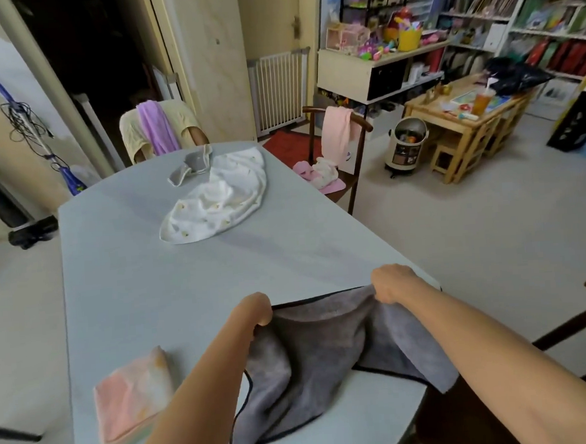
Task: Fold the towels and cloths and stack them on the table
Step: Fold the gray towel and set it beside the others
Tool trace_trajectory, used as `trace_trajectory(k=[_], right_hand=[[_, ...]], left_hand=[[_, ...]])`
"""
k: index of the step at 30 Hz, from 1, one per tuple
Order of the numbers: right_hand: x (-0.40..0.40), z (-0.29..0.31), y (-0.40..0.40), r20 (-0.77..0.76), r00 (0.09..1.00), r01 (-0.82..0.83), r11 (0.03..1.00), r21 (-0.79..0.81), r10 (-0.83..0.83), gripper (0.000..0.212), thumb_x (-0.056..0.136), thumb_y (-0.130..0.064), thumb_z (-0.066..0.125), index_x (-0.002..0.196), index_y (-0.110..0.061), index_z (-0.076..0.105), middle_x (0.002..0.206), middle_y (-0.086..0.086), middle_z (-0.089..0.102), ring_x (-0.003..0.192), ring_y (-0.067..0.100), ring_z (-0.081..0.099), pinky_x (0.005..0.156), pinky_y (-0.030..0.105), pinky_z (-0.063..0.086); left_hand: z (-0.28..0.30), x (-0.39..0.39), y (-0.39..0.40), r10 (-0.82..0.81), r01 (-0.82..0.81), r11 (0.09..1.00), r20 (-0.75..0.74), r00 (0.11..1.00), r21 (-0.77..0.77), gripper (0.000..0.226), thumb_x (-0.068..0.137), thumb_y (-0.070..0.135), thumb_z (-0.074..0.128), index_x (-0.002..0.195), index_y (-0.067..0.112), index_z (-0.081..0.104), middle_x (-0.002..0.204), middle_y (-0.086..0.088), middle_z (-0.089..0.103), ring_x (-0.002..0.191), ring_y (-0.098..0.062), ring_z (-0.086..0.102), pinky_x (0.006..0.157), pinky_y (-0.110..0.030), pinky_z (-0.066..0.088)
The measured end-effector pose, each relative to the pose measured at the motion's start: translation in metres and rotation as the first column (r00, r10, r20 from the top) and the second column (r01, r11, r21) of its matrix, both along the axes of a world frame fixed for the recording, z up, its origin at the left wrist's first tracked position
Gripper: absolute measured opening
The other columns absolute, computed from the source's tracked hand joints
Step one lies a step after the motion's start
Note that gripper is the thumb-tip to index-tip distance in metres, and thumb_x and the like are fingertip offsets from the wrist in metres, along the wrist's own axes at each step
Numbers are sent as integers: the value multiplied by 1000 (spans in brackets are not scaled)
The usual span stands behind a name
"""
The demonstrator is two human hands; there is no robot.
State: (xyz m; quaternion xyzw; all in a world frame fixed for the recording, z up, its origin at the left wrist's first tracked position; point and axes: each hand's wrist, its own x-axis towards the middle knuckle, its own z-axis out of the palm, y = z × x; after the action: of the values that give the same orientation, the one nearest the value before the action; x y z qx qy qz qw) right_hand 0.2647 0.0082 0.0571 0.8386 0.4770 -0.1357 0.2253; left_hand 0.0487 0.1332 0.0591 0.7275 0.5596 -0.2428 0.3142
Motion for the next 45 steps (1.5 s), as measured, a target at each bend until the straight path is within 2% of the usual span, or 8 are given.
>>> trace_trajectory(k=[9, 15, 23, 26, 29, 34, 41, 45], right_hand=[[31, 27, 81, 70, 994, 15, 715, 699, -90, 21, 91, -7, 50, 112, -4, 52, 112, 15, 54, 106, 30, 52, 79, 36, 48], [56, 22, 80, 325, 941, -288, 726, 625, 93, 38, 48, -7, 84, 76, -7, 59, 73, 12, 57, 74, 34, 58, 58, 38, 46], [57, -70, 35, 70, 943, -332, 933, 136, 325, 29, 88, -1, 48, 114, -13, 55, 109, 6, 63, 110, 27, 58, 83, 34, 43], [51, -104, 5, -188, 948, -276, 957, -91, 256, 20, 92, -5, 43, 107, -9, 56, 91, 5, 60, 99, 28, 63, 71, 32, 45], [61, -111, -2, -329, 920, -246, 967, -64, 212, 13, 95, -28, 47, 92, -18, 54, 101, 5, 62, 93, 26, 61, 72, 31, 45], [80, -114, 3, -206, 970, -32, 913, 407, 126, 15, 95, -30, 49, 97, -15, 52, 104, 5, 62, 94, 26, 60, 66, 32, 42], [99, -138, 17, -158, 987, 56, 940, 338, -2, 52, 87, -38, 63, 125, -12, 40, 123, 7, 47, 113, 25, 48, 78, 32, 48], [106, -146, 15, -383, 923, 255, 812, 526, -42, 23, 84, -3, 55, 106, -8, 51, 108, 5, 55, 102, 24, 53, 66, 29, 40]], left_hand=[[39, 32, 85, -30, -239, 784, 419, 907, 573, 22, 90, 5, 33, 101, 6, 52, 113, -20, 57, 112, -39, 47, 88, -45, 44], [21, 36, 76, -106, -104, 691, 242, 964, 716, 44, 90, 3, 39, 132, 15, 44, 130, -9, 49, 129, -35, 32, 100, -45, 34], [-60, 24, 15, -178, 279, 870, -269, 947, 406, 43, 89, 4, 47, 128, 21, 52, 131, -2, 52, 127, -30, 45, 112, -48, 27], [-88, 17, -16, -272, 302, 953, -349, 897, 35, 44, 93, 7, 47, 137, 11, 45, 139, -8, 49, 126, -28, 50, 104, -43, 43], [-86, 28, -20, -337, 381, 923, -360, 870, 58, 42, 94, 17, 49, 135, 14, 49, 135, -4, 54, 122, -24, 55, 98, -34, 47], [-86, 80, -24, -317, 328, 904, -85, 944, 273, 37, 97, 35, 46, 129, 18, 52, 130, -3, 56, 118, -24, 54, 88, -33, 45], [-118, 130, -51, -373, 353, 926, 165, 913, 137, 47, 97, 37, 49, 139, 18, 44, 142, -5, 45, 129, -26, 44, 103, -36, 39], [-127, 156, -45, 64, -58, 998, 464, 883, -28, 40, 96, 33, 53, 129, 11, 56, 129, -9, 59, 112, -23, 57, 94, -32, 47]])
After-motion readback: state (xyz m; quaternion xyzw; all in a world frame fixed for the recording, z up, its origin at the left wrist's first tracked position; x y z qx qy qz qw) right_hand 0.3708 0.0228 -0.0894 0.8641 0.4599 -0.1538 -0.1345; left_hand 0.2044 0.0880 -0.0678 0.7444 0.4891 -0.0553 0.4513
